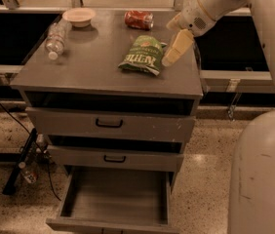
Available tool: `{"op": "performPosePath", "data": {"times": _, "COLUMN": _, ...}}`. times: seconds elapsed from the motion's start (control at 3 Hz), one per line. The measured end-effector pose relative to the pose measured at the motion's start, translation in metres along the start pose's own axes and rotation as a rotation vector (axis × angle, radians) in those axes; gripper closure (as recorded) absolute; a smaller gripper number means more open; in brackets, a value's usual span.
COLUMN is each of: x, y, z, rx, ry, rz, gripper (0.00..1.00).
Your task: Place green jalapeno chip bag into bottom drawer
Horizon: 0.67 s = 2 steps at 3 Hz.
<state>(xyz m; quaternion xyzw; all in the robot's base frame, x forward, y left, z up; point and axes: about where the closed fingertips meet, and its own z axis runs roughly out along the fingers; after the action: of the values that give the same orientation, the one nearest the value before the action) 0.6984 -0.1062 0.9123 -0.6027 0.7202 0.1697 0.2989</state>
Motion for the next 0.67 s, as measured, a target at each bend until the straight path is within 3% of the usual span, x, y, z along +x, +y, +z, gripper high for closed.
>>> {"op": "performPosePath", "data": {"times": 0.33, "x": -0.0025, "y": -0.0042, "z": 0.0009, "rx": 0.017, "ry": 0.016, "rz": 0.014, "gripper": 0.0}}
{"op": "performPosePath", "data": {"times": 0.67, "x": -0.0097, "y": -0.0118, "z": -0.0008, "rx": 0.097, "ry": 0.137, "rz": 0.043, "gripper": 0.0}}
